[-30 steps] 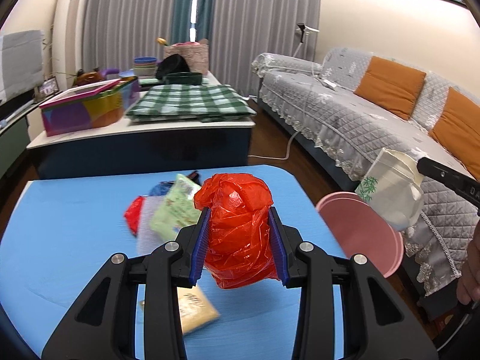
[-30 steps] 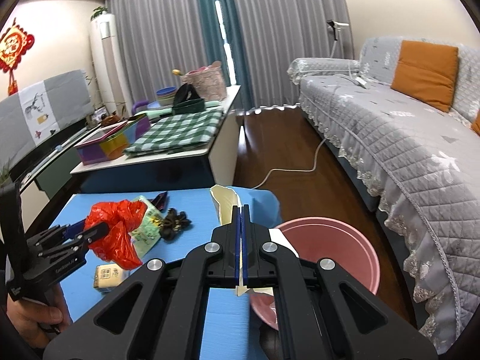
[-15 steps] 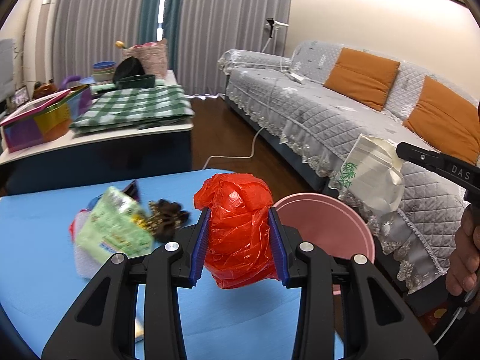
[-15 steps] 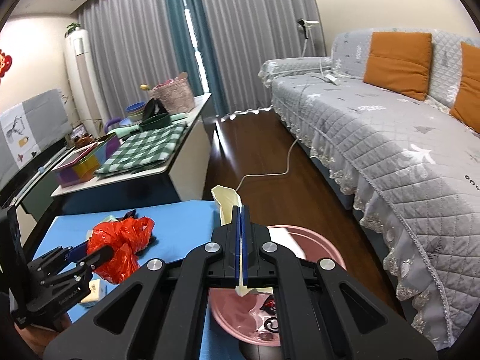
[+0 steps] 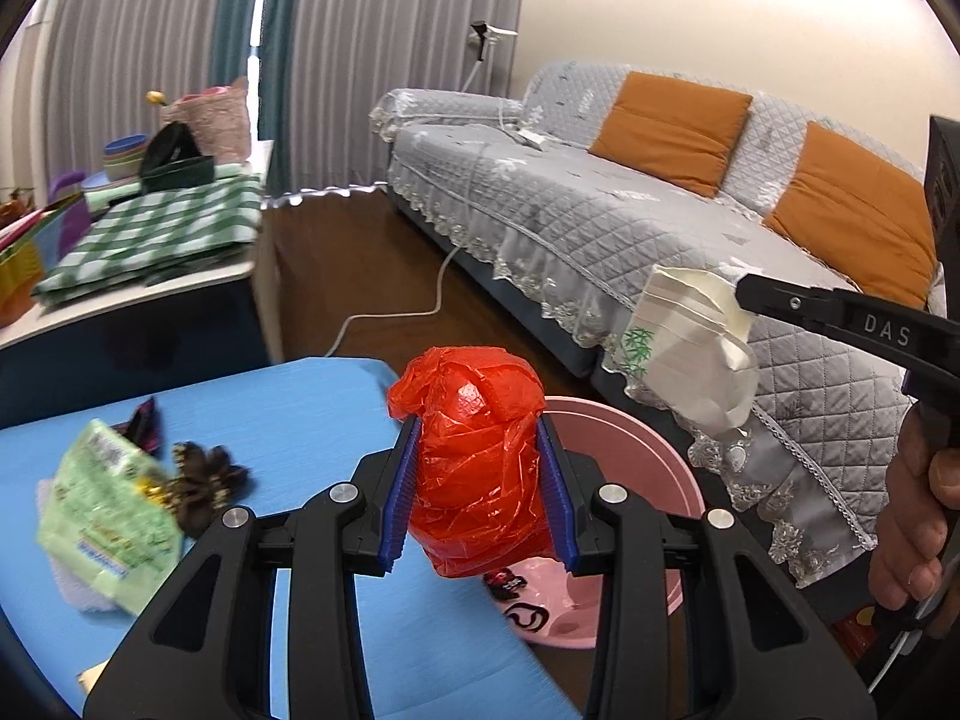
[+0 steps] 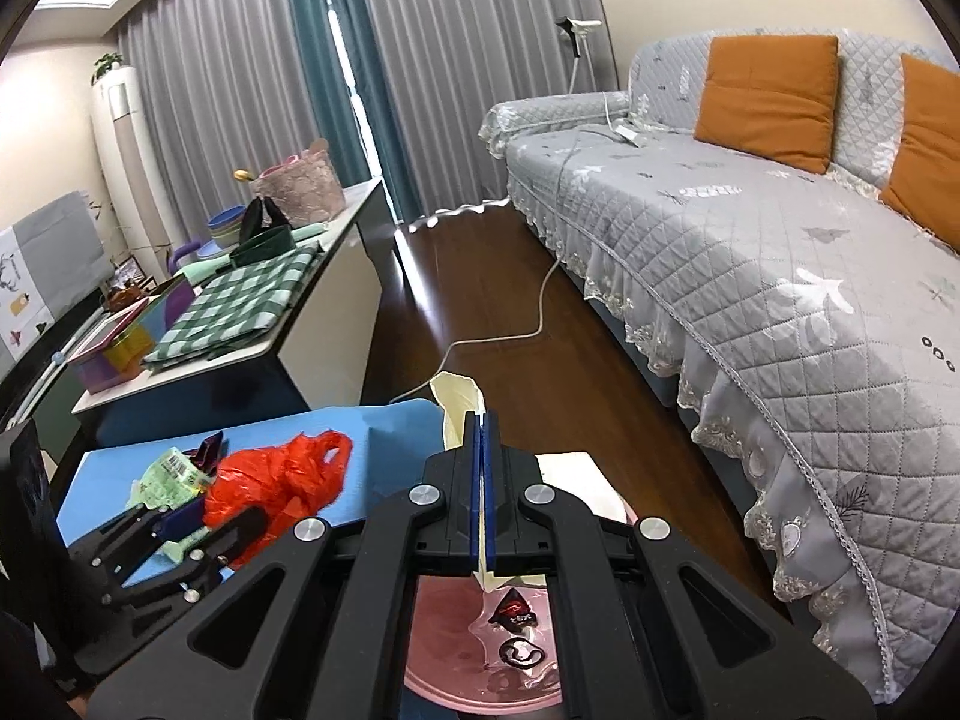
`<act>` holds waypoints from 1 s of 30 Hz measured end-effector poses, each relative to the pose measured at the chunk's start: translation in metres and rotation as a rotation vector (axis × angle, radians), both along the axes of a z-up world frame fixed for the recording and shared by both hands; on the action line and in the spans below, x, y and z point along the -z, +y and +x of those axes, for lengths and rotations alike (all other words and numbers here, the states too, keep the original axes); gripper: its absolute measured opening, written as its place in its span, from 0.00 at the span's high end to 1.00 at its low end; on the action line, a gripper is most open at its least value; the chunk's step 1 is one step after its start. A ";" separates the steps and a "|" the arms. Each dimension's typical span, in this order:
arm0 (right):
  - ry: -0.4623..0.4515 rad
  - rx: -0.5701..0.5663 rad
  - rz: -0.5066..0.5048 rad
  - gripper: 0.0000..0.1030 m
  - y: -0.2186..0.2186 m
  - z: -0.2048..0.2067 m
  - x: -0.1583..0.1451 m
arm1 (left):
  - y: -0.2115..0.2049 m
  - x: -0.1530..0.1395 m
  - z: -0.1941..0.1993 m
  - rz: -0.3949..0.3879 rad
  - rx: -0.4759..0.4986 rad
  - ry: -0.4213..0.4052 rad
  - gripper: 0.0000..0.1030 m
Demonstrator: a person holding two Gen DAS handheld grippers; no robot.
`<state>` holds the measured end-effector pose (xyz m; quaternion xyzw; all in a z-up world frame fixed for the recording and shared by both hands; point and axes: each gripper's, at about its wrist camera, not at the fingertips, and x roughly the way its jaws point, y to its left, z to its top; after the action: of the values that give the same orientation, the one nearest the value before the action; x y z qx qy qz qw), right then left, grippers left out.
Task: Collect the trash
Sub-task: 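Carry the red bag and white paper bag over the pink bucket, then open both grippers to drop the bags into the bucket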
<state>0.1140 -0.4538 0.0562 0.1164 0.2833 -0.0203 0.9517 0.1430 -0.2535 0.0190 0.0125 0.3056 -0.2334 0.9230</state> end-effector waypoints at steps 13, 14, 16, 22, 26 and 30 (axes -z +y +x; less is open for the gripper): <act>0.043 0.002 0.017 0.99 -0.009 0.020 0.015 | -0.040 0.025 0.020 0.010 0.074 0.060 0.63; 0.053 -0.007 0.017 0.96 -0.008 0.022 0.016 | -0.041 0.027 0.021 0.011 0.078 0.069 0.62; 0.063 0.004 0.006 0.93 -0.007 0.024 0.018 | -0.042 0.031 0.023 0.012 0.081 0.086 0.57; 0.045 0.033 0.009 0.50 -0.009 0.022 0.016 | -0.030 0.034 0.019 0.004 0.059 0.093 0.51; 0.033 0.029 0.007 0.50 -0.006 0.020 0.014 | -0.013 0.028 0.012 -0.007 0.031 0.092 0.51; -0.028 0.031 -0.019 0.50 0.007 0.014 0.006 | 0.008 0.019 0.001 -0.005 0.001 0.079 0.51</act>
<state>0.1284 -0.4467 0.0502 0.1121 0.2679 -0.0362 0.9562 0.1436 -0.2458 -0.0003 0.0008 0.3412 -0.2348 0.9102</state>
